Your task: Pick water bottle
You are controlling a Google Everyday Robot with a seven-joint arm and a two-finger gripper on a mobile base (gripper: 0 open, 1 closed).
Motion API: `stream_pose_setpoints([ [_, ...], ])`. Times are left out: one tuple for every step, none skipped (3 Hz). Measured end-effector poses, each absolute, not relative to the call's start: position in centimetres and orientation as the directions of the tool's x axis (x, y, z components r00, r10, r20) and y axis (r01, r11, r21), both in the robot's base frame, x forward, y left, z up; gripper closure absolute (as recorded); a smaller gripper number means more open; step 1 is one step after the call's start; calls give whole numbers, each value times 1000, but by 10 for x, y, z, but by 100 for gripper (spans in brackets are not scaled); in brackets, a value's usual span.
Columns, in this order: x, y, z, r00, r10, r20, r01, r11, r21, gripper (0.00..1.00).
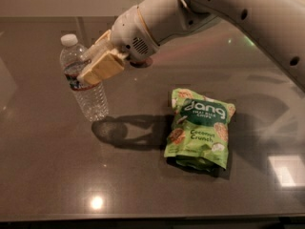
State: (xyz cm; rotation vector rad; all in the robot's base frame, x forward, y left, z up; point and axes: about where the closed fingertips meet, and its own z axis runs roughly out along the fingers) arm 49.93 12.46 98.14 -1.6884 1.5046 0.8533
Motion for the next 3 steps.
stream_pose_setpoints([
  [524,102,1007,69,-524,-849,-998,-36,-60,100],
  [557,61,1067,47,-485,-873,-997,26,-68,100],
  [557,61,1067,47,-485,-873,-997,26,-68,100],
])
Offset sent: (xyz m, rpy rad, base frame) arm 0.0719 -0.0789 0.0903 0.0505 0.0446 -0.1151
